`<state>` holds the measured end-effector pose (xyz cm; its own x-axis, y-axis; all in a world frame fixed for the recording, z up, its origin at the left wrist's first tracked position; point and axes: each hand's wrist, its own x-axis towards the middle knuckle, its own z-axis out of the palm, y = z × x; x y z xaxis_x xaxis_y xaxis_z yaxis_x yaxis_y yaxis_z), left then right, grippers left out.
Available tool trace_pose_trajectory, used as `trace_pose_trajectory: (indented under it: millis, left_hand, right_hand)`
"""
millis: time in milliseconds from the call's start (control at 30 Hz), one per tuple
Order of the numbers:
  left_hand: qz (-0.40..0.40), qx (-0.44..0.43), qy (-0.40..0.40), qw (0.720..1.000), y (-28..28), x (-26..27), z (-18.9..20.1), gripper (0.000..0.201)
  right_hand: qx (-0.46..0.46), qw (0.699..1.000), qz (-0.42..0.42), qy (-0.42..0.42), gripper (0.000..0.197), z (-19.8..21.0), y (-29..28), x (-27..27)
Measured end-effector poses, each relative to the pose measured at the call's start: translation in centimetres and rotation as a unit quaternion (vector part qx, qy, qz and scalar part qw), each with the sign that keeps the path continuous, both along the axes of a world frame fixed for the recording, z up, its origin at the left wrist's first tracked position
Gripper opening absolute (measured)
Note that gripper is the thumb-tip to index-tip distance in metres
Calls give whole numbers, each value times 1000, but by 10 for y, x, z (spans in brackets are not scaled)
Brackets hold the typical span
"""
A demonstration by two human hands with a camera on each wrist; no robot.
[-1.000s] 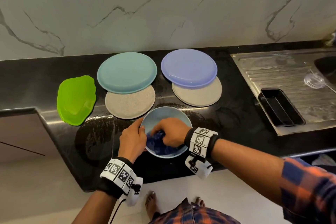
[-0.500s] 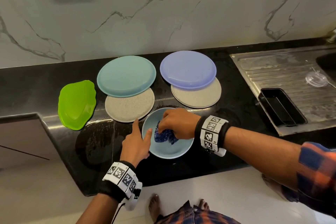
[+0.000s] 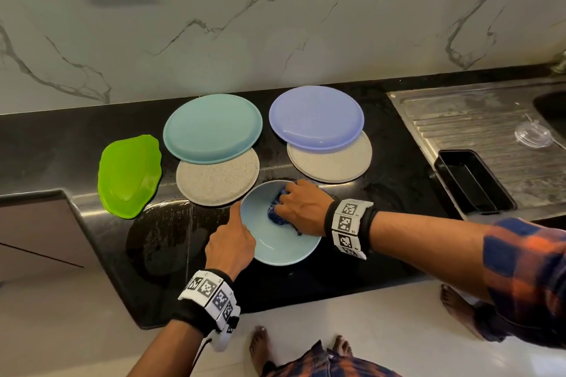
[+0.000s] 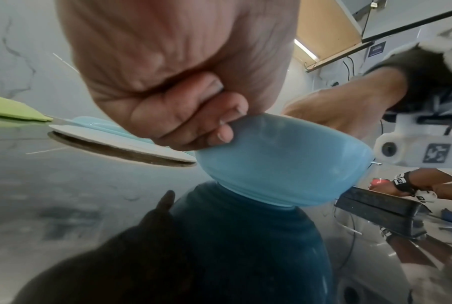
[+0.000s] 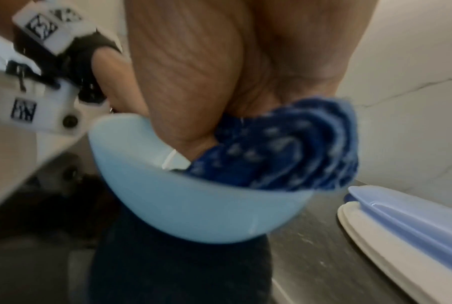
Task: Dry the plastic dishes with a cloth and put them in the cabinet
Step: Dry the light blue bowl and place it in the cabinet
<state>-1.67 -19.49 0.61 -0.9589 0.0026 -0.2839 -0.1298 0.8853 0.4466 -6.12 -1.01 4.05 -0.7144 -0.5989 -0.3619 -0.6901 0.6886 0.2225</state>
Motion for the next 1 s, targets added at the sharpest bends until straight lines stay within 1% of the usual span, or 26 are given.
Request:
trace_pose_trajectory:
  millis: [67,100,200,267,367,433,500,567,600,667,700,767,800,833,933,1000]
  left_hand:
    - [9,2,3,1000,2,1,-1,58]
    - [11,2,4,1000,3,2,-1,58]
    - [17,12,6,1000,5,3,-4,59]
    - [19,25,1,1000,6,4,-5,58]
    - [27,43,-6,999,7,4,-5,56]
    - [32,49,-11,998,5,4,-4,54]
    - [27,65,-19,997,0,2,-6,49]
    - [20,96,-25,995,-6,1,-7,40]
    - [21,113,-29,993,-8,0,-6,36]
    - [31,149,-42,988,-12,2,-2,35]
    - [42,173,-47,983,-14,2,2,35]
    - [72,233,-60,968,-15,4,7,33]
    - [88,260,-73,959,-16,5,9,33]
    - [103,286,-90,948,-16,6,12,32]
    - [133,360,-138,913,-16,6,13,30]
    - [140,394,-159,894,-16,4,15,31]
  right_hand:
    - [-8,998,-47,-36,35,14,1,12]
    - [-12,996,-73,-56,34,20,1,17]
    - [-37,983,-141,-115,17,31,-1,30]
    - [-77,965,-197,-153,20,32,-4,34]
    - [-158,920,-278,-225,29,27,-9,36]
    - [-214,889,-318,-251,27,20,-12,37]
    - [-271,849,-368,-264,24,11,-11,35]
    - [-328,804,-423,-260,21,6,-6,33]
    - [-354,782,-452,-243,20,4,-1,31]
    - [-401,745,-499,-188,28,3,6,26]
    - [-425,726,-515,-164,29,4,9,23]
    - [-469,689,-537,-131,19,3,11,18]
    - [-486,675,-542,-122,15,2,10,17]
    - [-497,664,-547,-115,16,0,7,17]
    - [-504,642,-567,-116,31,-3,-8,22]
    - [-522,626,-563,-135,32,-9,-23,23]
